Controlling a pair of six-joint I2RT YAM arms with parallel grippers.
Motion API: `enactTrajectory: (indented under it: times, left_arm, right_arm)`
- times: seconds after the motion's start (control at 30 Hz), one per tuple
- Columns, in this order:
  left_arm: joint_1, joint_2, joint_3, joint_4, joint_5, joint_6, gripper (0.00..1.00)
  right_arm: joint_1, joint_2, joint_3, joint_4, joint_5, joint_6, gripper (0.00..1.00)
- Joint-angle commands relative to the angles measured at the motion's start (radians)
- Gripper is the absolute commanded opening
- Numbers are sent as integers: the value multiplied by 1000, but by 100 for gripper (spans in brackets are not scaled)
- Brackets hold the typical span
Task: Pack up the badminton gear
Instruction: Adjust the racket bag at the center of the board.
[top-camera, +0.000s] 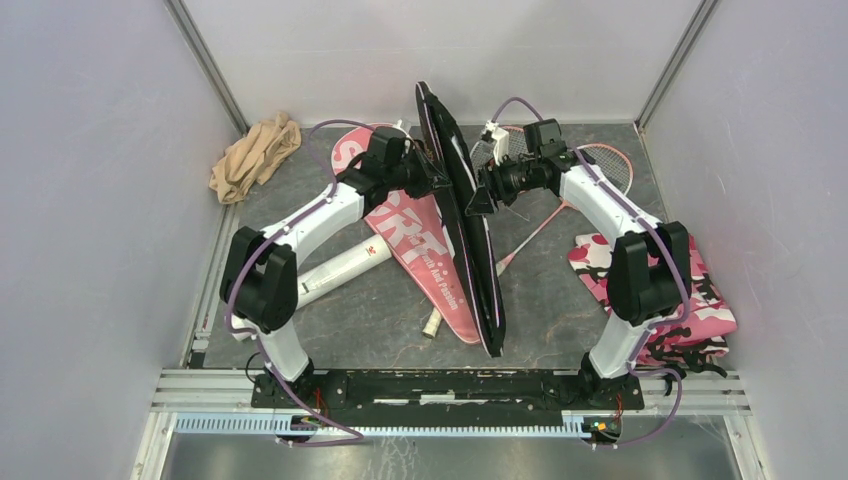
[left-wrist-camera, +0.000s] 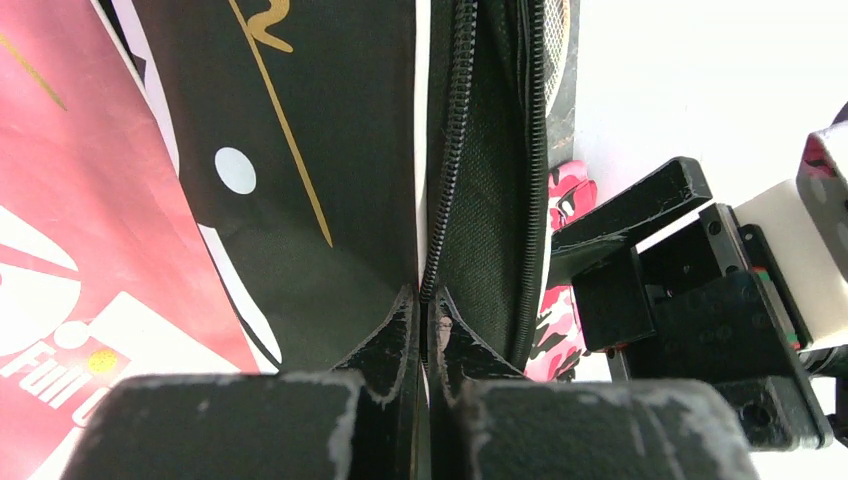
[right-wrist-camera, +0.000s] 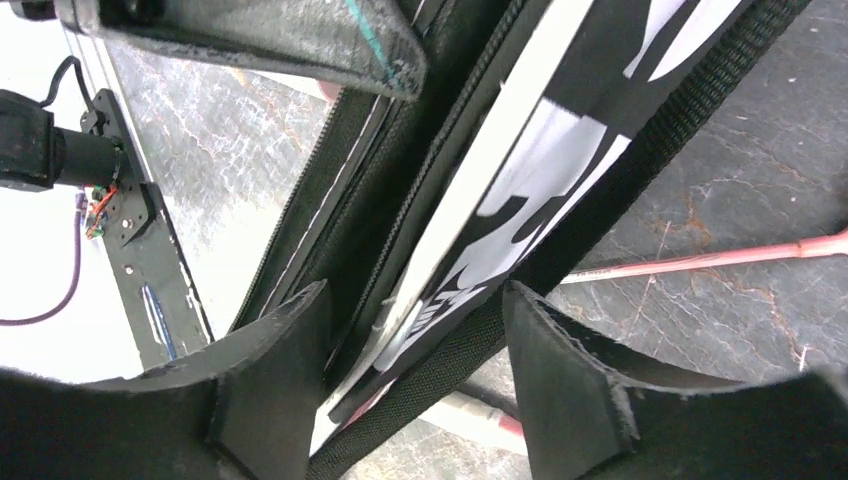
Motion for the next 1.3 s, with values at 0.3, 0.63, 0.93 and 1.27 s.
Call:
enactTrajectory:
  times: [0.3,0.63,0.93,1.27]
  left_arm:
    - [-18,59,154,-38,-63,-4,2]
    - [-25,91,207,-56,-47,-20,2]
    - [-29,80,201,-46,-36,-26,2]
    - [-6,-3,88,152,113,10,8]
  right_arm:
    - [10,-133,-45,139,-34,105,86]
    - [109,-178,-71,102,307,52,83]
    - [200,-195,-106,115,540,37,74]
    - [223,-192,-24,59,693,-39,3]
